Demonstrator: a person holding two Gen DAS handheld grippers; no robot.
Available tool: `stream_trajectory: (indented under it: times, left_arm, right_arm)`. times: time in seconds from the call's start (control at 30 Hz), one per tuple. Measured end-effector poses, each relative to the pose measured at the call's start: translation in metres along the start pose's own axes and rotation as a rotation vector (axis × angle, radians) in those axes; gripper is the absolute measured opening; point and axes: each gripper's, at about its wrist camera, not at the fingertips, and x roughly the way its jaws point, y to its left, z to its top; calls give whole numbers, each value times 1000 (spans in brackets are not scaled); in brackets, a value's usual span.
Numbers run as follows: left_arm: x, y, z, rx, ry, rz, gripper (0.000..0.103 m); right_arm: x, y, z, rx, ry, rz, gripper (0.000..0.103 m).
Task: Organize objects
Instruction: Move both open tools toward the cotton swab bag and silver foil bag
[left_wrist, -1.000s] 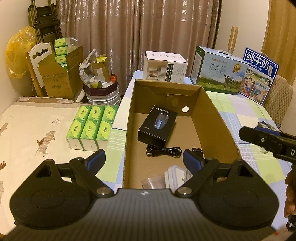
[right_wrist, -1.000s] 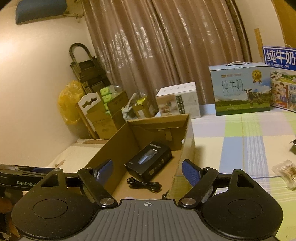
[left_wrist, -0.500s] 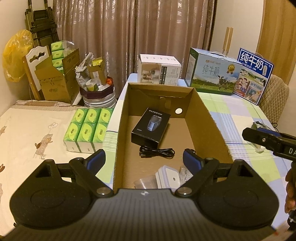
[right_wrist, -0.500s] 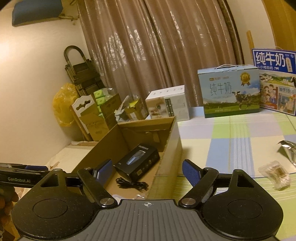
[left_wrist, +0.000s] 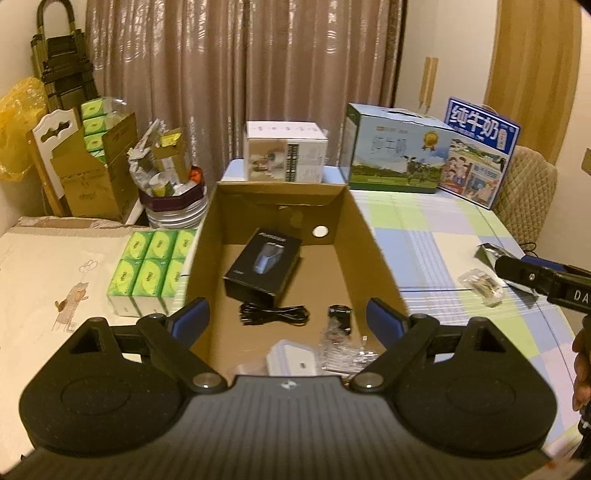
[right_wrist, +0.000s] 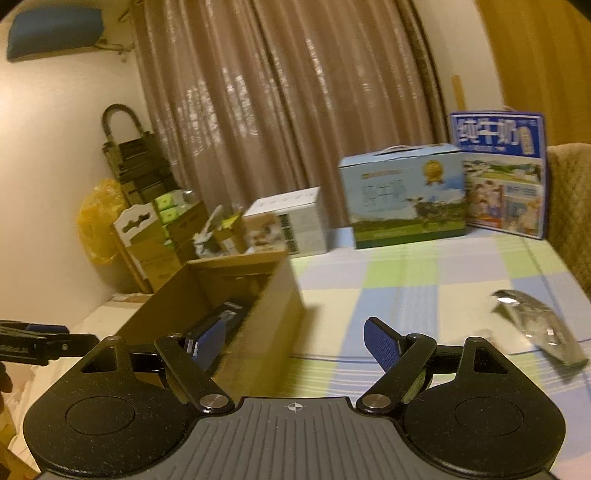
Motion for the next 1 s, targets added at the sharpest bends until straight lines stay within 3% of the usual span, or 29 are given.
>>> stream_trajectory:
  times: [0.3, 0.67, 1.0]
  left_arm:
    - [5, -50, 3, 37, -21, -73, 102]
    - [23, -128, 6, 104, -44, -178, 102]
    - [53, -187, -4, 138, -6, -272, 102]
  right_arm:
    - [-35, -48, 3, 28, -24, -95, 80]
    - [-88, -106, -5, 31, -49, -234, 80]
    - [-104, -151, -17, 14, 2, -318, 80]
